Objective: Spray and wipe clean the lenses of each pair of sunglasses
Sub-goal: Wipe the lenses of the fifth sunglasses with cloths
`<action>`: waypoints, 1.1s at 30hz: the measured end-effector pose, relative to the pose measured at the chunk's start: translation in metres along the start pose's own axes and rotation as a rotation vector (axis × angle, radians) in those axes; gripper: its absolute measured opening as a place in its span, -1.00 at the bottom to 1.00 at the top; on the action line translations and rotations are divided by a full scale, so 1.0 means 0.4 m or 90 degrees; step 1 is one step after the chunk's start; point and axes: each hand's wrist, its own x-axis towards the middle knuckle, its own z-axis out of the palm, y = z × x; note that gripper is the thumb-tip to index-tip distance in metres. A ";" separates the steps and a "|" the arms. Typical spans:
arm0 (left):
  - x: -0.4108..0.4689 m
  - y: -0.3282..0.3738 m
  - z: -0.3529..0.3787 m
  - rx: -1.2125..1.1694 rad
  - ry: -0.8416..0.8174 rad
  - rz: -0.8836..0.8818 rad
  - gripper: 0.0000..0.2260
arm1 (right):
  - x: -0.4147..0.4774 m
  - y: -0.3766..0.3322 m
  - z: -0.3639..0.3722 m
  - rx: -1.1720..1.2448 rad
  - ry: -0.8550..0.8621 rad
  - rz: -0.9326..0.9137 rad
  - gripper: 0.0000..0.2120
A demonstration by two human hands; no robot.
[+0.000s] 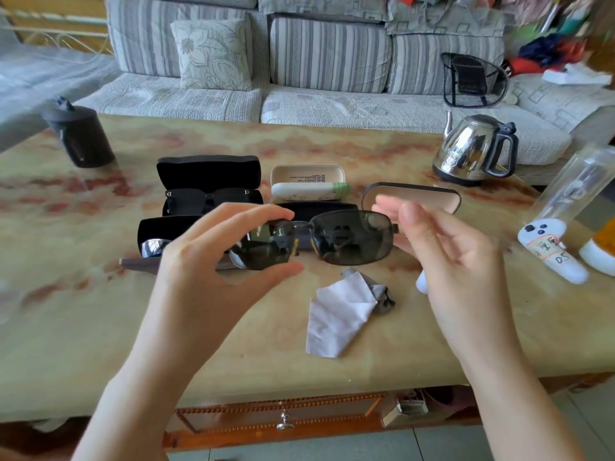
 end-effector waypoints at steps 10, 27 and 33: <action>0.000 0.005 0.031 0.001 -0.006 0.012 -0.60 | -0.002 0.020 -0.019 0.241 -0.058 0.155 -0.69; 0.008 0.006 0.046 -0.329 0.019 -0.224 -0.40 | -0.003 0.013 -0.005 0.310 -0.026 0.167 -0.76; 0.010 0.012 0.052 -0.375 0.035 -0.235 -0.38 | -0.006 0.005 -0.014 0.166 0.001 0.106 -0.86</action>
